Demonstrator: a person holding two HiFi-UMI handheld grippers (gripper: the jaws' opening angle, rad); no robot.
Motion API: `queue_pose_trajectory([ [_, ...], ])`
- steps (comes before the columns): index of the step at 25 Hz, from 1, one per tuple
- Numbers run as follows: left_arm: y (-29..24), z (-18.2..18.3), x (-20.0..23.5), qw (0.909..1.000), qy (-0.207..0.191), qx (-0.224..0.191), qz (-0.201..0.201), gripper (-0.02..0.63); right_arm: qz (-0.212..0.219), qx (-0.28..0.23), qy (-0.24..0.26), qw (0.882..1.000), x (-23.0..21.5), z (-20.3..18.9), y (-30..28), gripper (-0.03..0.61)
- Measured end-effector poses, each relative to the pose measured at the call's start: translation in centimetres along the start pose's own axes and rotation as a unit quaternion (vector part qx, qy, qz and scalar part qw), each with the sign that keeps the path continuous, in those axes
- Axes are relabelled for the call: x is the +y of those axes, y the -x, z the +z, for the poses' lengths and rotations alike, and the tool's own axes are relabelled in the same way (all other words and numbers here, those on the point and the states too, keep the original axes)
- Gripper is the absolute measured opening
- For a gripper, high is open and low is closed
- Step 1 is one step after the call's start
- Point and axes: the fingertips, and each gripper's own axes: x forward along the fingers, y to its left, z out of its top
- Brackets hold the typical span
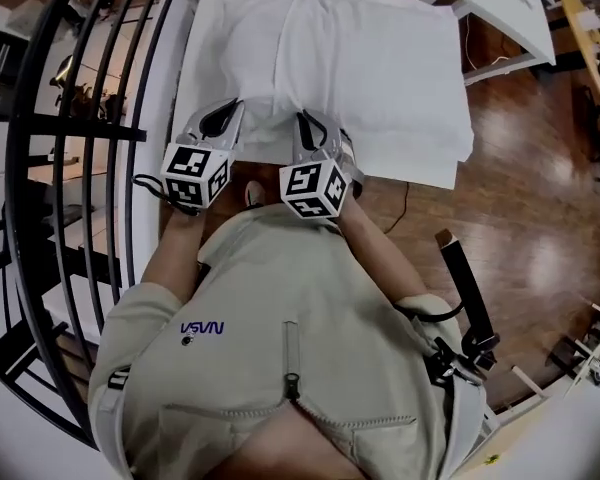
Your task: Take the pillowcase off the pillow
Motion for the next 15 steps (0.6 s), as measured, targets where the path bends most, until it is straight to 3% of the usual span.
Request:
queue_pose_trajectory([
  [4, 0.8, 4.2, 1.8, 0.9985, 0.002, -0.054, 0.012, 0.012, -0.081, 0.008, -0.019, 0.996, -4.9, -0.5, 2.3, 0.008],
  [8, 0.7, 4.6, 2.8, 0.9976, 0.021, -0.064, 0.012, 0.012, -0.131, 0.056, -0.039, 0.989, -9.4, -4.6, 3.7, 0.009],
  [11, 0.9, 2.0, 3.1, 0.9982, 0.04, -0.043, 0.01, 0.011, -0.129, 0.093, -0.057, 0.986, -10.0, -8.0, 3.4, 0.008],
  [15, 0.4, -3.7, 2.5, 0.9976, 0.064, 0.012, 0.022, 0.012, -0.084, 0.135, -0.098, 0.982, -8.4, -11.4, 1.6, 0.008],
])
